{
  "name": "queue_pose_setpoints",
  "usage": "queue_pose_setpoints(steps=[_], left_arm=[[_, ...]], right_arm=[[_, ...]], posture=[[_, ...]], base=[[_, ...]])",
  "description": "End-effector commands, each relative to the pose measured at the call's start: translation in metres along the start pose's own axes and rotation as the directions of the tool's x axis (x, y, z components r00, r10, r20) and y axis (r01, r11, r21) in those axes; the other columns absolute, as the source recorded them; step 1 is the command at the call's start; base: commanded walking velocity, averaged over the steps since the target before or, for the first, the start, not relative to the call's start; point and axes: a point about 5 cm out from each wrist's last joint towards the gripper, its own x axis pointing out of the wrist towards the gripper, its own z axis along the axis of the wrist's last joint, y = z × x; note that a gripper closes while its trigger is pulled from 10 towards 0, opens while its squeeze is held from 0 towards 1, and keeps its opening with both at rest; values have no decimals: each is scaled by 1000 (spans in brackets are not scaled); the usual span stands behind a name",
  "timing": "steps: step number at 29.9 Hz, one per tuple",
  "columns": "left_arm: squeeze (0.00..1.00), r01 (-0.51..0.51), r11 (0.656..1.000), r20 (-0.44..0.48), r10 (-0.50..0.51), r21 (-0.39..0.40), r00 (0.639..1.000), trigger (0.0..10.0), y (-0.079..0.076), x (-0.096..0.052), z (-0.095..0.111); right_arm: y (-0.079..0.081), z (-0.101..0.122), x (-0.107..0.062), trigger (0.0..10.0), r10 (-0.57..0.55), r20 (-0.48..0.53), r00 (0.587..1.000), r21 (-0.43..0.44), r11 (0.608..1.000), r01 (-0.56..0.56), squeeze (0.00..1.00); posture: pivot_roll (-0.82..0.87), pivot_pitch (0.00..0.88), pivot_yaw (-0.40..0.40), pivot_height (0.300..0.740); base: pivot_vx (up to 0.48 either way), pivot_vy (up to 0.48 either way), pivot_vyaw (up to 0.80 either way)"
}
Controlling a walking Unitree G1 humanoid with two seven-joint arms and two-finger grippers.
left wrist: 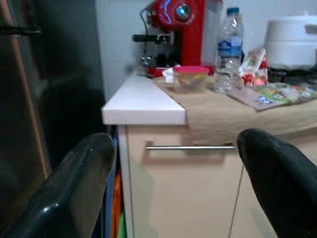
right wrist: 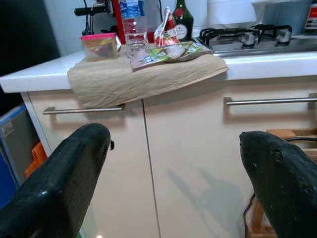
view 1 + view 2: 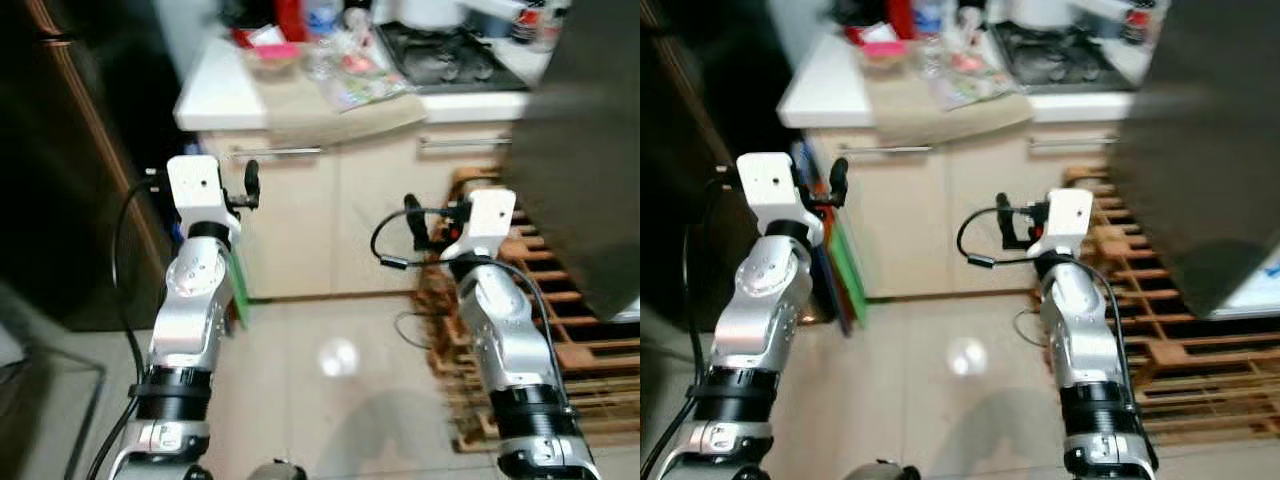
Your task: Restocking fridge
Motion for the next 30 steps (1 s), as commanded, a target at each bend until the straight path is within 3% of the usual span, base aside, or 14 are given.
queue_pose_setpoints(steps=[1, 7, 14, 20, 24, 30], left_arm=[[0, 26, 1000, -2, -26, 11, 1000, 10000, -5, 0, 0], [0, 99, 995, 24, -99, -19, 995, 10000, -10, 0, 4], [0, 134, 991, 69, -134, 5, 989, 10000, -16, 0, 11], [0, 94, 995, 13, -94, -30, 996, 10000, -13, -1, 1], [0, 49, 997, -72, -54, -63, 996, 10000, -11, -7, -17], [0, 80, 995, -51, -83, -66, 995, 10000, -17, -6, -14]], right_arm=[[-6, 4, 0, 10000, -35, 18, 999, -7, 999, 35, 0], [-7, 5, 1, 10000, -64, 29, 998, 3, 998, 64, 0], [-4, 6, -1, 10000, -53, 45, 998, -9, 999, 53, 0], [-4, 5, -1, 10000, -55, 42, 998, -7, 998, 55, 0], [-1, 2, -6, 10000, -10, 26, 1000, -12, 1000, 10, 0], [-1, -2, -8, 10000, -18, 4, 1000, -33, 999, 18, 0]], posture=[[-85, 0, 23, 740], [-82, 0, 18, 740], [-80, 0, 15, 740], [-83, 0, 18, 740], [-91, 0, 15, 740], [-97, 0, 11, 740]], base=[[0, 0, 0], [0, 0, 0], [480, 0, 0], [479, 0, 0], [465, 0, 164], [473, 0, 681]])
